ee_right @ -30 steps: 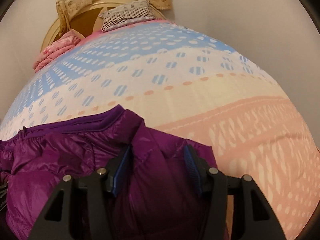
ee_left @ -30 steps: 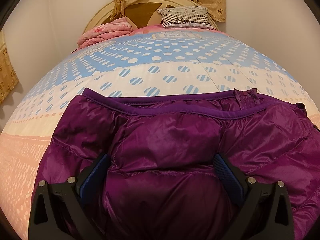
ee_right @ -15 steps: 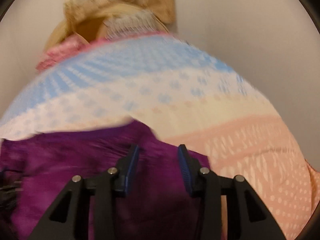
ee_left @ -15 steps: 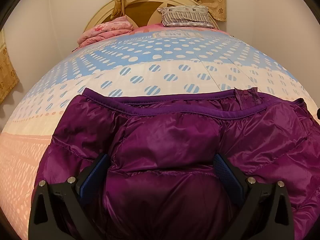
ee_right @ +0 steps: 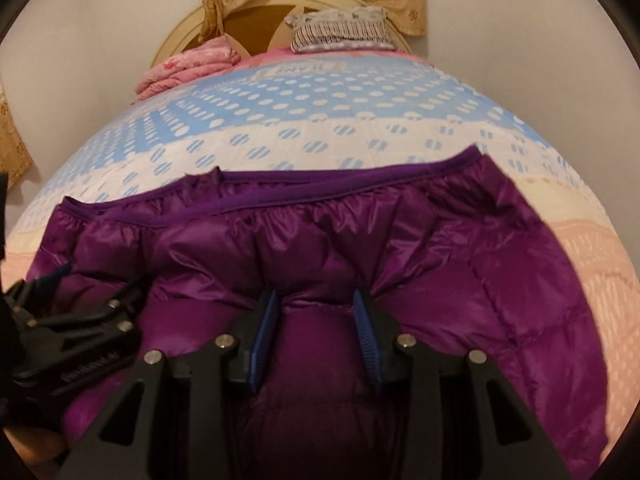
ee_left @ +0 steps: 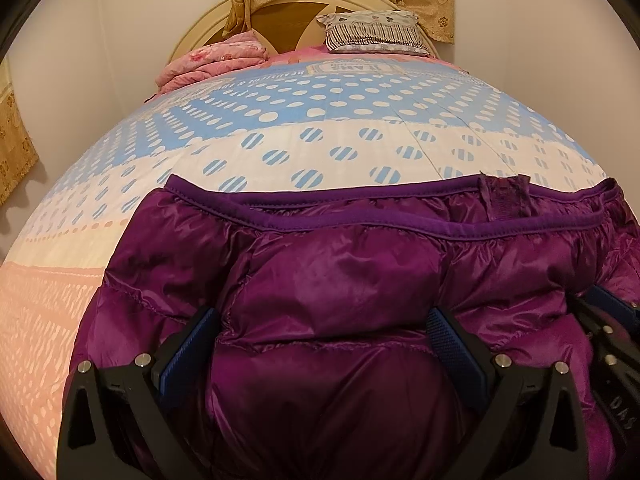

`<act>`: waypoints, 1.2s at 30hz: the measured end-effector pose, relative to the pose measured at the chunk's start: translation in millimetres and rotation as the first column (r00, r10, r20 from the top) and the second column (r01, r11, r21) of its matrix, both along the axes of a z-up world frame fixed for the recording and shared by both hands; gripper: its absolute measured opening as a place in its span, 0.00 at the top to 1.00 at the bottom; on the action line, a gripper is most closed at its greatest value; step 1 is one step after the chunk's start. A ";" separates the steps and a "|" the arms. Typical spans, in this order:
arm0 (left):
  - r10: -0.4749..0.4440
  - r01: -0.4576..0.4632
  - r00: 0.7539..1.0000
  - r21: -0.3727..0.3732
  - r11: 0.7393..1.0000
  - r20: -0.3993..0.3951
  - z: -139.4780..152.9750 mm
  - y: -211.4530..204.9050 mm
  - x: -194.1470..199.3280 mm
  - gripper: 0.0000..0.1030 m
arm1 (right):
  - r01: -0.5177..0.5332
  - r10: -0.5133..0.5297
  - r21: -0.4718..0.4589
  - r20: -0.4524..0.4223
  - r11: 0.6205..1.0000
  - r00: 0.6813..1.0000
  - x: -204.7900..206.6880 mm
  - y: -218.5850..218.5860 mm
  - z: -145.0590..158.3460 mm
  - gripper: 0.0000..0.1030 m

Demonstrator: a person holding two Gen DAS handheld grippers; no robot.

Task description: Fold large clothes

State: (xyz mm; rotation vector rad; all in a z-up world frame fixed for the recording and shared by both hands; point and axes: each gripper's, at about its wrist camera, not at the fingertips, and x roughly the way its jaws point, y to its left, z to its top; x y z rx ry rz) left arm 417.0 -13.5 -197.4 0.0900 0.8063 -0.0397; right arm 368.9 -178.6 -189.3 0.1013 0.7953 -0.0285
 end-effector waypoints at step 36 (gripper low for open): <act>0.152 -0.139 0.987 -0.176 0.974 0.059 67.9 124.1 -136.9 0.01 | -0.004 0.003 0.009 0.093 1.000 0.996 -58.4 -1.1 51.4 0.59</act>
